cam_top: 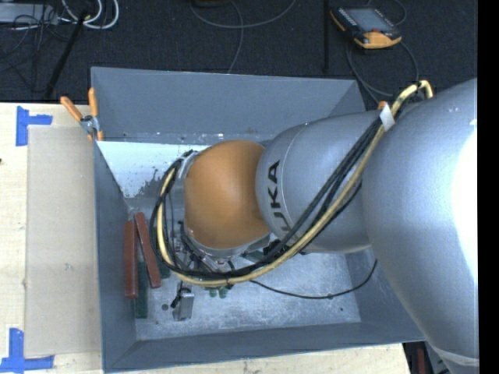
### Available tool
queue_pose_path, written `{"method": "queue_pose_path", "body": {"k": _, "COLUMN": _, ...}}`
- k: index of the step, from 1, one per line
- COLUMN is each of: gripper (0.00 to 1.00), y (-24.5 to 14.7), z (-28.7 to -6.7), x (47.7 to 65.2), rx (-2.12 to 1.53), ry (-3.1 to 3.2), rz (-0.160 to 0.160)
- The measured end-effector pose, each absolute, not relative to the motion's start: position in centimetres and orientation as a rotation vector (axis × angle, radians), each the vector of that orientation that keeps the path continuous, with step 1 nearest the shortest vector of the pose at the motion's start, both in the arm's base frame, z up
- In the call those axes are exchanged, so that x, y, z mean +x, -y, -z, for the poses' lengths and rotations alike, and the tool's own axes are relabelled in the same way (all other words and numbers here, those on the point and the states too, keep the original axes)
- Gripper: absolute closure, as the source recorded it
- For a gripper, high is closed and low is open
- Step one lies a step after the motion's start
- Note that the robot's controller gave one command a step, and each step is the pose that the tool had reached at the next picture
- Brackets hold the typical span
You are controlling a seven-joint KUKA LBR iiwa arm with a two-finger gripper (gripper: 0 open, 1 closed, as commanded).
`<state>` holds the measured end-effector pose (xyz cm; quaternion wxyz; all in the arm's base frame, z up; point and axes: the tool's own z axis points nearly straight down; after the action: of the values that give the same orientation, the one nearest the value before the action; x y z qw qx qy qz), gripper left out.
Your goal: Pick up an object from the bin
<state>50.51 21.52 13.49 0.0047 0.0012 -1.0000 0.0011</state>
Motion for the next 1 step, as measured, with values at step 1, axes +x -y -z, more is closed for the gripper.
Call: {"method": "queue_pose_path", "body": {"k": 1, "gripper": 0.00, "y": -20.81, "z": -7.89, "x": 58.12, "rx": 0.103, "ry": 3.141, "rz": -0.003}}
